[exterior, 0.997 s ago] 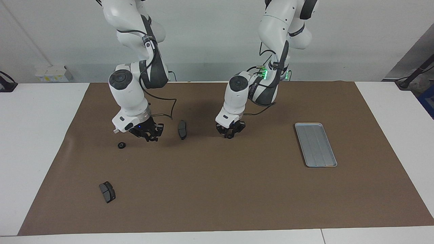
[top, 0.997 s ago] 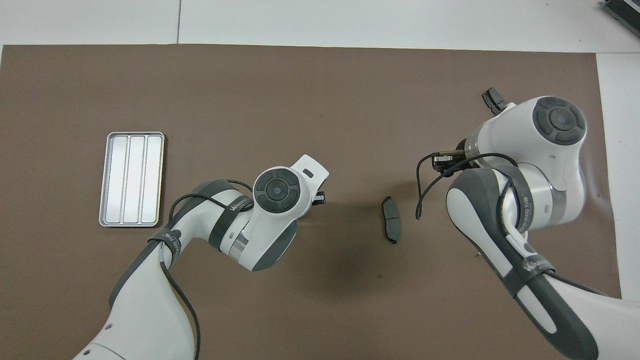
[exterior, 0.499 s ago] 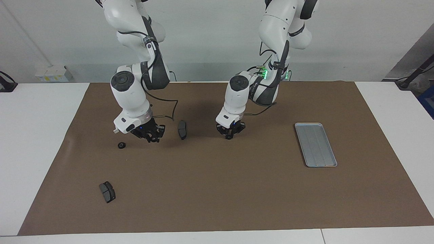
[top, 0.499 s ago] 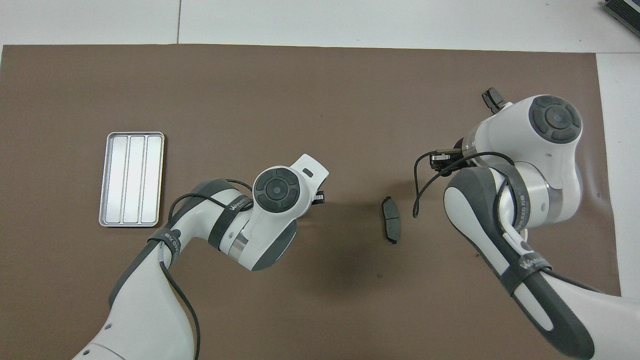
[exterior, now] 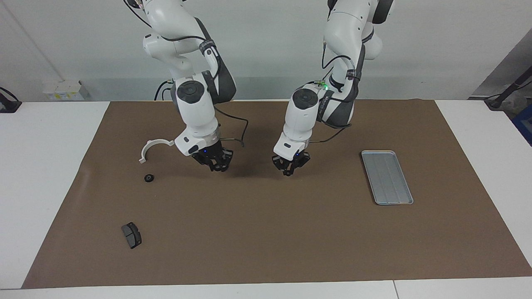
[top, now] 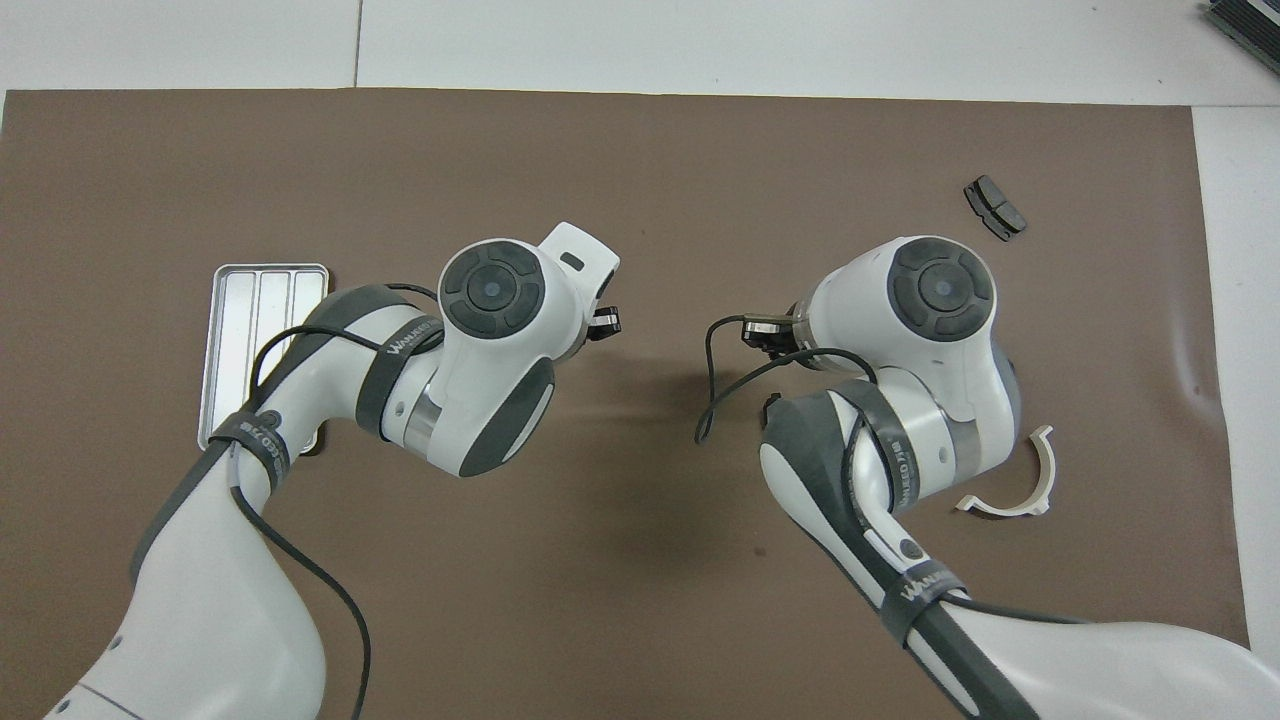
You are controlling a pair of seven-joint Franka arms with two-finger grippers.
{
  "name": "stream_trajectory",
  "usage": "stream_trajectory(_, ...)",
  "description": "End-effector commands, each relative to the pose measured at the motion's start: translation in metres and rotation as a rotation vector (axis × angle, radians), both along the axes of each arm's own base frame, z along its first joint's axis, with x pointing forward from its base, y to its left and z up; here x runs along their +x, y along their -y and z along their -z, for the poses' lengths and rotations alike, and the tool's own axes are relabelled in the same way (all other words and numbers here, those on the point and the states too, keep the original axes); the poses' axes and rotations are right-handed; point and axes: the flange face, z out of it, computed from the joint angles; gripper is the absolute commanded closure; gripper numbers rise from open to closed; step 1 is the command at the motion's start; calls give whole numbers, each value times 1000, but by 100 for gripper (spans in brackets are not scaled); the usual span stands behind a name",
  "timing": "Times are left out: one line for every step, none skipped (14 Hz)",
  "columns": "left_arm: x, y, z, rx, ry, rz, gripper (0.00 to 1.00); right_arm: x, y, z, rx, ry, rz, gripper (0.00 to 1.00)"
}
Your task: Pick bearing gear from pile to tray
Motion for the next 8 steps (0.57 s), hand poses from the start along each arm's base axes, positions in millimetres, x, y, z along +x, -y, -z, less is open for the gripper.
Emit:
stream_trajectory(27, -32, -29, 14, -3, -13, 100, 5, -40, 4, 44, 24, 60, 100)
stream_trajectory(36, -46, -37, 14, -6, -20, 100, 6, -61, 7, 45, 23, 82, 100)
stream_trajectory(43, -58, -42, 11, -10, -24, 100, 11, -75, 11, 51, 25, 108, 100)
stream_trajectory(50, -74, -46, 10, -19, -15, 100, 8, -97, 14, 57, 23, 127, 100)
stream_trajectory(56, -93, -48, 7, -33, 1, 100, 7, -112, 19, 61, 22, 150, 100)
stream_trajectory(63, -116, -48, 7, -49, 29, 100, 5, -129, 26, 67, 20, 169, 100)
stream_trajectory(68, -137, -48, 11, -64, 58, 100, 0, -152, 33, 73, 14, 182, 100)
stream_trajectory(72, -157, -47, 16, -81, 95, 100, -3, -169, 40, 78, 10, 203, 100)
